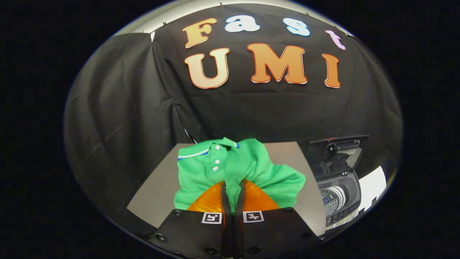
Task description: Put the clothes into the washing machine and then close the washing machine lid.
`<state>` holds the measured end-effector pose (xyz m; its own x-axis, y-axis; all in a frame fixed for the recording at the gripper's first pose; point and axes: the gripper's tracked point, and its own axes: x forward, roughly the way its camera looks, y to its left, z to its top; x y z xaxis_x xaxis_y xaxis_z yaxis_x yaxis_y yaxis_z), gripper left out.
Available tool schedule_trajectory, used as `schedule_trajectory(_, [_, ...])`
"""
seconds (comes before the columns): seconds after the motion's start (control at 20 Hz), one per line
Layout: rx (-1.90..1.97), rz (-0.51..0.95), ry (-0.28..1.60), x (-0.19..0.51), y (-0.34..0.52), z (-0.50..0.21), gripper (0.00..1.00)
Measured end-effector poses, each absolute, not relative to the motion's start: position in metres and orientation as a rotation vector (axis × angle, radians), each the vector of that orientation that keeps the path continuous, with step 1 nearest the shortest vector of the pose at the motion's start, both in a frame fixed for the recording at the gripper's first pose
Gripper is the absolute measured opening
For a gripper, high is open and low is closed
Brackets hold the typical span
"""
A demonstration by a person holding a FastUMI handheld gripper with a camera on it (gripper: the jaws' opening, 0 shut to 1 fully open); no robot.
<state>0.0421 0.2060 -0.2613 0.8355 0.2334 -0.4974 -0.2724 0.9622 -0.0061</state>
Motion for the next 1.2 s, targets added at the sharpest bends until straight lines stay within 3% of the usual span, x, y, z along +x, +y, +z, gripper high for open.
schedule_trajectory(0.6, [-0.059,0.15,0.246,0.041,0.104,-0.108,0.08])
schedule_trajectory(1.2, [-0.004,-0.096,0.208,0.05,-0.061,-0.099,0.07])
